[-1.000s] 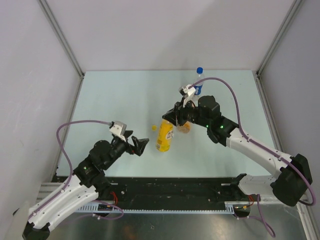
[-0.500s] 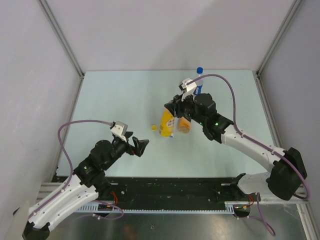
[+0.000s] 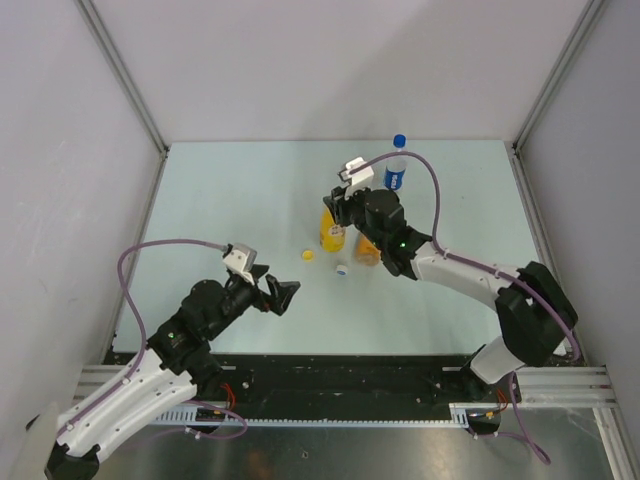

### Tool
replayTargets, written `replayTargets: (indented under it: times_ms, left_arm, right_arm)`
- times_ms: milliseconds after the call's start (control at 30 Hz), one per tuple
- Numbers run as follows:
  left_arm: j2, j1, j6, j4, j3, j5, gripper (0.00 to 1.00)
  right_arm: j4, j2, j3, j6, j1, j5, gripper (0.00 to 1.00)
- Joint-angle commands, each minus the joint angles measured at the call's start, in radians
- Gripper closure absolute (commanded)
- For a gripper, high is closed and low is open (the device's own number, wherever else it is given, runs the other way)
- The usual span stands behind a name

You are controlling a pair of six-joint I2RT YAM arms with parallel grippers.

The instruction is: Unscrew the bottle caps

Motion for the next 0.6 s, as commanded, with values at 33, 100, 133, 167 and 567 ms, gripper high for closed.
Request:
replayTargets:
  times_ms: [33, 100, 133, 167, 567]
  left_arm:
    - [0.018, -0.002, -0.001, 0.003, 0.027, 0.029, 0.01]
    - [0.023, -0.001, 0.001, 0.001, 0.028, 0.029, 0.0]
    - [0.025, -0.001, 0.002, 0.001, 0.028, 0.028, 0.01]
    - [0.027, -0.001, 0.002, 0.001, 0.027, 0.028, 0.01]
    - [0.039, -0.001, -0.003, 0.001, 0.016, 0.03, 0.01]
  right_arm:
    - [0.125, 0.074, 0.045, -0.04, 0.018, 0.061, 1.0]
    - [0.114, 0.089, 0.044, -0.043, 0.021, 0.057, 0.94]
    - [0.105, 0.093, 0.044, -0.047, 0.024, 0.055, 0.89]
    - [0.095, 0.095, 0.045, -0.054, 0.028, 0.054, 0.82]
    - [-0.008, -0.005, 0.045, -0.027, 0.043, 0.009, 0.13]
